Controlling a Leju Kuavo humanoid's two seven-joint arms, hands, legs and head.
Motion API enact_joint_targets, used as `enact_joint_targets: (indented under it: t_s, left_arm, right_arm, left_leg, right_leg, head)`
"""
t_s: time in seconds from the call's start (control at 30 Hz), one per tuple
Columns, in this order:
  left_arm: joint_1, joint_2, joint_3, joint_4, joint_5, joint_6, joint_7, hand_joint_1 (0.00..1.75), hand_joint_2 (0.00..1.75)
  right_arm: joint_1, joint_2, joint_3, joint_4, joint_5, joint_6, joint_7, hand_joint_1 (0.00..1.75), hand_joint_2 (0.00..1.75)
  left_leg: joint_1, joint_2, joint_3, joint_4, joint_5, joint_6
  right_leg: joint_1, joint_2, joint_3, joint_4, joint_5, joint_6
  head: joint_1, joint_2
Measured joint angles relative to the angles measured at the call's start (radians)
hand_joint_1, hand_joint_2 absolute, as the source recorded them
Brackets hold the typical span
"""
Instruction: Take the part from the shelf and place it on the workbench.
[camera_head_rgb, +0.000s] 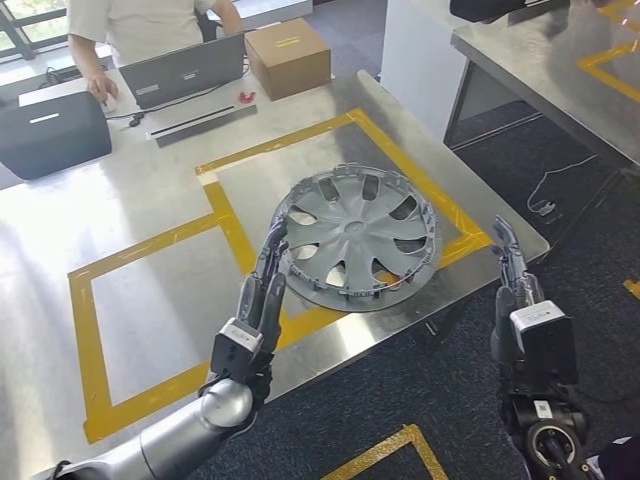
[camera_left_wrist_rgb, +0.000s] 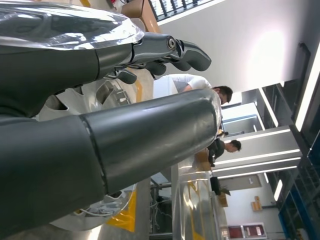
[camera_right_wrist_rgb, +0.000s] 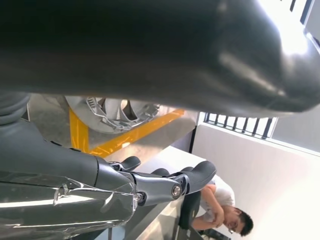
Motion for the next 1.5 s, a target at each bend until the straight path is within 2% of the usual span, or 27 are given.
enact_joint_targets:
  t_s: [0.2, 0.3, 0.37, 0.43, 0.5, 0.53, 0.57, 0.6, 0.67, 0.73, 0.77, 0.83, 0.9, 0.97, 1.03, 1.07, 1.1, 1.17, 1.2, 1.23, 1.27, 1.33, 1.37, 1.4, 1.43, 1.47, 1.5]
  left_arm:
    - [0.001, 0.001, 0.0, 0.0, -0.001, 0.0, 0.0, 0.0, 0.0]
    - [0.001, 0.0, 0.003, 0.0, -0.001, 0.0, -0.001, 0.0, 0.0]
    - [0.003, -0.002, 0.005, -0.003, -0.001, 0.0, -0.002, 0.0, 0.0]
    - [0.006, -0.006, 0.005, -0.005, -0.002, 0.0, -0.003, 0.0, 0.0]
    - [0.011, -0.009, 0.005, -0.006, -0.003, 0.0, -0.002, 0.0, 0.0]
    - [0.014, -0.01, 0.005, -0.006, -0.004, 0.0, -0.001, 0.0, 0.0]
    - [0.017, -0.011, 0.005, -0.006, -0.005, 0.0, 0.0, 0.0, 0.0]
    - [0.019, -0.011, 0.005, -0.006, -0.005, 0.0, 0.001, 0.0, 0.0]
    - [0.021, -0.012, 0.006, -0.006, -0.007, 0.0, 0.001, 0.0, 0.0]
    - [0.022, -0.012, 0.009, -0.007, -0.009, 0.0, 0.001, 0.0, 0.0]
    - [0.023, -0.012, 0.011, -0.008, -0.01, 0.0, 0.001, 0.0, 0.0]
    - [0.024, -0.013, 0.014, -0.009, -0.012, 0.0, 0.002, 0.0, 0.0]
    - [0.024, -0.013, 0.014, -0.011, -0.015, 0.0, 0.002, 0.0, 0.0]
    - [0.026, -0.013, 0.016, -0.013, -0.02, 0.0, 0.003, 0.0, 0.0]
    - [0.032, -0.013, 0.017, -0.014, -0.025, 0.0, 0.009, 0.0, 0.0]
    - [0.036, -0.013, 0.017, -0.014, -0.027, 0.0, 0.012, 0.0, 0.0]
    - [0.039, -0.013, 0.017, -0.014, -0.029, 0.0, 0.015, 0.0, 0.0]
    - [0.04, -0.013, 0.018, -0.015, -0.031, 0.0, 0.016, 0.0, 0.0]
    - [0.04, -0.013, 0.018, -0.016, -0.031, 0.0, 0.017, 0.0, 0.0]
    - [0.04, -0.013, 0.018, -0.017, -0.031, 0.0, 0.017, 0.0, 0.0]
    - [0.04, -0.013, 0.018, -0.017, -0.031, 0.0, 0.017, 0.0, 0.0]
    - [0.041, -0.015, 0.019, -0.019, -0.032, 0.0, 0.018, 0.0, 0.0]
    - [0.04, -0.016, 0.019, -0.02, -0.032, 0.0, 0.018, 0.0, 0.0]
    - [0.04, -0.018, 0.019, -0.022, -0.033, 0.0, 0.018, 0.0, 0.0]
    - [0.04, -0.02, 0.019, -0.023, -0.035, 0.0, 0.018, 0.0, 0.0]
    - [0.041, -0.021, 0.019, -0.024, -0.037, 0.0, 0.019, 0.0, 0.0]
    - [0.043, -0.021, 0.019, -0.025, -0.038, 0.0, 0.021, 0.0, 0.0]
  right_arm:
    - [0.018, -0.002, -0.002, -0.011, -0.021, 0.014, -0.002, 0.0, 0.0]
    - [0.025, -0.002, -0.002, -0.017, -0.03, 0.013, -0.003, 0.0, 0.0]
    - [0.029, -0.003, -0.002, -0.025, -0.04, 0.008, -0.003, 0.0, 0.0]
    - [0.034, -0.006, -0.002, -0.031, -0.047, -0.002, -0.002, 0.0, 0.0]
    - [0.046, -0.01, -0.002, -0.034, -0.052, -0.011, 0.0, 0.0, 0.0]
    - [0.053, -0.011, -0.001, -0.035, -0.054, -0.014, 0.0, 0.0, 0.0]
    - [0.058, -0.012, -0.001, -0.037, -0.056, -0.017, 0.001, 0.0, 0.0]
    - [0.061, -0.014, -0.001, -0.038, -0.058, -0.019, 0.001, 0.0, 0.0]
    - [0.063, -0.018, -0.001, -0.041, -0.061, -0.021, 0.002, 0.0, 0.0]
    - [0.064, -0.02, 0.0, -0.048, -0.064, -0.022, 0.002, 0.0, 0.0]
    - [0.066, -0.02, 0.0, -0.051, -0.065, -0.022, 0.002, 0.0, 0.0]
    - [0.073, -0.02, 0.0, -0.056, -0.066, -0.02, 0.002, 0.0, 0.0]
    - [0.077, -0.02, 0.0, -0.06, -0.066, -0.016, 0.0, 0.0, 0.0]
    - [0.077, -0.02, 0.0, -0.064, -0.066, -0.01, -0.001, 0.0, 0.0]
    - [0.082, -0.02, 0.0, -0.064, -0.066, -0.004, -0.002, 0.0, 0.0]
    - [0.084, -0.02, 0.001, -0.064, -0.066, -0.001, -0.003, 0.0, 0.0]
    - [0.086, -0.02, 0.001, -0.064, -0.066, 0.001, -0.003, 0.0, 0.0]
    - [0.087, -0.02, 0.001, -0.064, -0.066, 0.002, -0.003, 0.0, 0.0]
    - [0.087, -0.02, 0.001, -0.065, -0.066, 0.002, -0.003, 0.0, 0.0]
    - [0.088, -0.02, 0.0, -0.065, -0.066, 0.002, -0.004, 0.0, 0.0]
    - [0.088, -0.02, 0.0, -0.065, -0.066, 0.002, -0.004, 0.0, 0.0]
    - [0.09, -0.02, 0.0, -0.067, -0.066, 0.002, -0.004, 0.0, 0.0]
    - [0.092, -0.02, -0.001, -0.068, -0.066, 0.002, -0.005, 0.0, 0.0]
    - [0.093, -0.02, -0.002, -0.07, -0.066, 0.002, -0.005, 0.0, 0.0]
    - [0.094, -0.02, -0.002, -0.071, -0.066, 0.002, -0.006, 0.0, 0.0]
    - [0.095, -0.02, -0.003, -0.072, -0.066, 0.002, -0.008, 0.0, 0.0]
    - [0.095, -0.02, -0.003, -0.072, -0.066, 0.003, -0.009, 0.0, 0.0]
  left_leg:
    - [-0.002, 0.0, -0.004, 0.008, -0.004, 0.009]
    - [-0.005, 0.001, -0.005, 0.008, -0.002, 0.017]
    - [0.002, 0.008, 0.004, -0.005, 0.006, 0.025]
    - [0.01, 0.02, 0.014, -0.018, 0.011, 0.032]
    - [0.01, 0.031, 0.019, -0.019, 0.008, 0.035]
    - [0.011, 0.037, 0.021, -0.018, 0.005, 0.034]
    - [0.012, 0.043, 0.024, -0.018, 0.002, 0.032]
    - [0.014, 0.049, 0.028, -0.016, -0.003, 0.028]
    - [0.018, 0.061, 0.038, -0.008, -0.018, 0.015]
    - [0.011, 0.073, 0.042, 0.005, -0.034, -0.001]
    - [0.006, 0.082, 0.042, 0.009, -0.039, -0.007]
    - [0.005, 0.099, 0.044, 0.011, -0.047, -0.015]
    - [0.013, 0.066, 0.03, 0.052, -0.078, -0.021]
    - [0.017, 0.012, -0.037, 0.18, -0.136, -0.021]
    - [0.016, -0.004, -0.129, 0.323, -0.176, -0.019]
    - [0.015, -0.006, -0.159, 0.353, -0.169, -0.017]
    - [0.015, -0.008, -0.167, 0.339, -0.141, -0.014]
    - [0.015, -0.031, -0.13, 0.212, -0.048, -0.004]
    - [0.015, -0.05, -0.103, 0.139, -0.012, 0.001]
    - [0.015, -0.065, -0.083, 0.088, 0.01, 0.004]
    - [0.014, -0.074, -0.072, 0.06, 0.018, 0.005]
    - [0.011, -0.061, -0.067, 0.049, 0.019, 0.01]
    - [0.012, -0.051, -0.064, 0.045, 0.022, 0.015]
    - [0.012, -0.041, -0.06, 0.041, 0.024, 0.022]
    - [0.014, -0.03, -0.057, 0.037, 0.026, 0.028]
    - [0.012, -0.02, -0.054, 0.035, 0.026, 0.031]
    - [0.01, -0.01, -0.054, 0.035, 0.025, 0.034]
  right_leg:
    - [-0.003, 0.0, 0.0, -0.001, 0.002, 0.005]
    - [-0.005, 0.002, 0.001, -0.004, 0.005, 0.014]
    - [-0.004, 0.004, -0.006, 0.005, -0.003, 0.021]
    - [-0.005, 0.0, -0.044, 0.088, -0.048, 0.028]
    - [-0.01, -0.004, -0.111, 0.236, -0.108, 0.037]
    - [-0.013, -0.006, -0.137, 0.289, -0.122, 0.041]
    - [-0.017, -0.009, -0.145, 0.305, -0.118, 0.046]
    - [-0.021, -0.014, -0.133, 0.28, -0.096, 0.05]
    - [-0.024, -0.05, -0.068, 0.153, -0.033, 0.058]
    - [-0.019, -0.089, -0.013, 0.054, -0.013, 0.05]
    - [-0.016, -0.094, -0.007, 0.04, -0.021, 0.042]
    - [-0.015, -0.071, -0.008, 0.038, -0.029, 0.022]
    - [-0.016, -0.043, -0.007, 0.036, -0.031, 0.01]
    - [-0.016, -0.019, -0.005, 0.034, -0.031, 0.001]
    - [-0.014, 0.007, -0.004, 0.034, -0.033, -0.004]
    - [-0.013, 0.021, -0.003, 0.034, -0.033, -0.005]
    - [-0.012, 0.035, -0.002, 0.034, -0.033, -0.005]
    - [-0.012, 0.061, 0.003, 0.034, -0.034, -0.004]
    - [-0.011, 0.073, 0.004, 0.035, -0.035, -0.002]
    - [-0.011, 0.084, 0.004, 0.035, -0.035, 0.002]
    - [-0.012, 0.093, 0.003, 0.034, -0.035, 0.007]
    - [-0.014, 0.11, -0.001, 0.028, -0.033, 0.02]
    - [-0.014, 0.102, -0.005, 0.032, -0.035, 0.025]
    - [-0.013, 0.081, -0.014, 0.048, -0.047, 0.029]
    - [-0.012, 0.052, -0.031, 0.086, -0.07, 0.032]
    - [-0.011, 0.021, -0.054, 0.146, -0.102, 0.034]
    - [-0.011, 0.003, -0.085, 0.217, -0.137, 0.036]
  head:
    - [-0.002, 0.0]
    - [-0.002, 0.0]
    - [-0.002, 0.0]
    - [-0.001, 0.0]
    - [0.0, 0.0]
    - [0.0, 0.0]
    - [0.0, 0.0]
    - [0.0, 0.0]
    - [0.001, 0.0]
    - [0.003, 0.0]
    - [0.0, 0.0]
    - [-0.009, 0.0]
    - [-0.016, 0.0]
    - [-0.025, 0.0]
    - [-0.032, 0.0]
    - [-0.035, 0.0]
    - [-0.036, 0.0]
    - [-0.038, 0.0]
    - [-0.04, 0.0]
    - [-0.041, 0.0]
    - [-0.042, 0.0]
    - [-0.042, 0.0]
    - [-0.042, 0.0]
    - [-0.039, 0.0]
    - [-0.036, 0.0]
    - [-0.032, 0.0]
    - [-0.028, 0.0]
